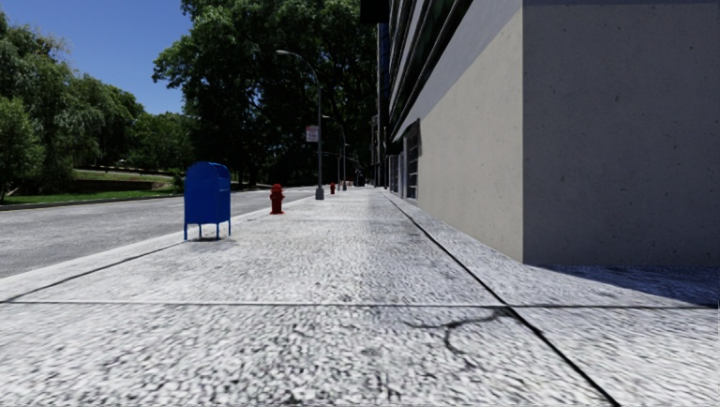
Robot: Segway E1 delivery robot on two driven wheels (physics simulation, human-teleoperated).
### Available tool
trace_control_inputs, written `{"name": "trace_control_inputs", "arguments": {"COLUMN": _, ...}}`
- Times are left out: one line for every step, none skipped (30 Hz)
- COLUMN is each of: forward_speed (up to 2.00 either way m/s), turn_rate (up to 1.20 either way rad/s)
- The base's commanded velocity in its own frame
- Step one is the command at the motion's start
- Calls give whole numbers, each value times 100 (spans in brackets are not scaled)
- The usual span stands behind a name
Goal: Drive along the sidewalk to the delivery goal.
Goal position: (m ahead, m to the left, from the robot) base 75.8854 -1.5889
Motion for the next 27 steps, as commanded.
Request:
{"name": "trace_control_inputs", "arguments": {"forward_speed": 200, "turn_rate": 0}}
{"name": "trace_control_inputs", "arguments": {"forward_speed": 200, "turn_rate": 0}}
{"name": "trace_control_inputs", "arguments": {"forward_speed": 200, "turn_rate": 0}}
{"name": "trace_control_inputs", "arguments": {"forward_speed": 200, "turn_rate": 0}}
{"name": "trace_control_inputs", "arguments": {"forward_speed": 200, "turn_rate": 0}}
{"name": "trace_control_inputs", "arguments": {"forward_speed": 200, "turn_rate": 0}}
{"name": "trace_control_inputs", "arguments": {"forward_speed": 200, "turn_rate": 0}}
{"name": "trace_control_inputs", "arguments": {"forward_speed": 200, "turn_rate": 0}}
{"name": "trace_control_inputs", "arguments": {"forward_speed": 200, "turn_rate": 0}}
{"name": "trace_control_inputs", "arguments": {"forward_speed": 200, "turn_rate": 0}}
{"name": "trace_control_inputs", "arguments": {"forward_speed": 200, "turn_rate": 0}}
{"name": "trace_control_inputs", "arguments": {"forward_speed": 200, "turn_rate": 0}}
{"name": "trace_control_inputs", "arguments": {"forward_speed": 200, "turn_rate": 0}}
{"name": "trace_control_inputs", "arguments": {"forward_speed": 200, "turn_rate": 0}}
{"name": "trace_control_inputs", "arguments": {"forward_speed": 200, "turn_rate": 0}}
{"name": "trace_control_inputs", "arguments": {"forward_speed": 200, "turn_rate": 0}}
{"name": "trace_control_inputs", "arguments": {"forward_speed": 200, "turn_rate": 0}}
{"name": "trace_control_inputs", "arguments": {"forward_speed": 200, "turn_rate": 0}}
{"name": "trace_control_inputs", "arguments": {"forward_speed": 200, "turn_rate": 0}}
{"name": "trace_control_inputs", "arguments": {"forward_speed": 200, "turn_rate": 0}}
{"name": "trace_control_inputs", "arguments": {"forward_speed": 200, "turn_rate": 0}}
{"name": "trace_control_inputs", "arguments": {"forward_speed": 200, "turn_rate": 0}}
{"name": "trace_control_inputs", "arguments": {"forward_speed": 200, "turn_rate": 0}}
{"name": "trace_control_inputs", "arguments": {"forward_speed": 200, "turn_rate": 0}}
{"name": "trace_control_inputs", "arguments": {"forward_speed": 200, "turn_rate": 0}}
{"name": "trace_control_inputs", "arguments": {"forward_speed": 200, "turn_rate": 0}}
{"name": "trace_control_inputs", "arguments": {"forward_speed": 200, "turn_rate": 0}}
